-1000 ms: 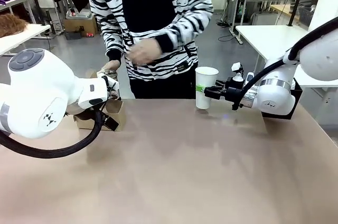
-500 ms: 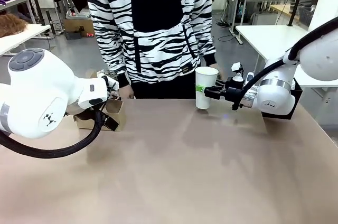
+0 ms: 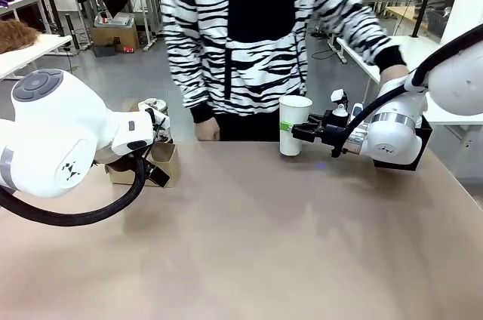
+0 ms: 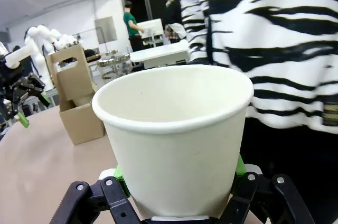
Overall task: Pour a drink into a cup and package it in a carrier.
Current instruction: When a person places the Paper Cup Lid on the 600 ml Paper Cup , lift the 600 ml Paper Cup.
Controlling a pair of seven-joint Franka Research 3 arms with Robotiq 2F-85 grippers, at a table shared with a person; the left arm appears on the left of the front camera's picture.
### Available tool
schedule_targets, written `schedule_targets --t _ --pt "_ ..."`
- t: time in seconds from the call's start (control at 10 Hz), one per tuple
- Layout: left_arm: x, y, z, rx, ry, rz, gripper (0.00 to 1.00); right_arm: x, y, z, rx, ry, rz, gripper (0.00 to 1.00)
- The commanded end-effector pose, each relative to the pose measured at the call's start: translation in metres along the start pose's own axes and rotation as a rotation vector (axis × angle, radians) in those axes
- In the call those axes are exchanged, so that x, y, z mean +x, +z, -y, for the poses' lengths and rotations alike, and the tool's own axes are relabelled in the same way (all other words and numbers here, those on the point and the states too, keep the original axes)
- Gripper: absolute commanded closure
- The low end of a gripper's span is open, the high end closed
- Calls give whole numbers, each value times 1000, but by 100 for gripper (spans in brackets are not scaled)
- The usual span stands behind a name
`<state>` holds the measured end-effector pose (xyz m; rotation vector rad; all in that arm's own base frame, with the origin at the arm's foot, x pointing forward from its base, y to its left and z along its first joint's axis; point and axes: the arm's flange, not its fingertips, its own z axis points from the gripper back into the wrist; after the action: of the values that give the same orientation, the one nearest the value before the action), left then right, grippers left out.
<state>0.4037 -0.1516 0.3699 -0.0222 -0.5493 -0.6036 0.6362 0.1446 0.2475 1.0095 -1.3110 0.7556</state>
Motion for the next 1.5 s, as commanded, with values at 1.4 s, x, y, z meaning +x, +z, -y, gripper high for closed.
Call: schedule_targets --t 1.4 --pt "0 1 0 -2 0 2 0 3 -2 1 -6 -5 10 20"
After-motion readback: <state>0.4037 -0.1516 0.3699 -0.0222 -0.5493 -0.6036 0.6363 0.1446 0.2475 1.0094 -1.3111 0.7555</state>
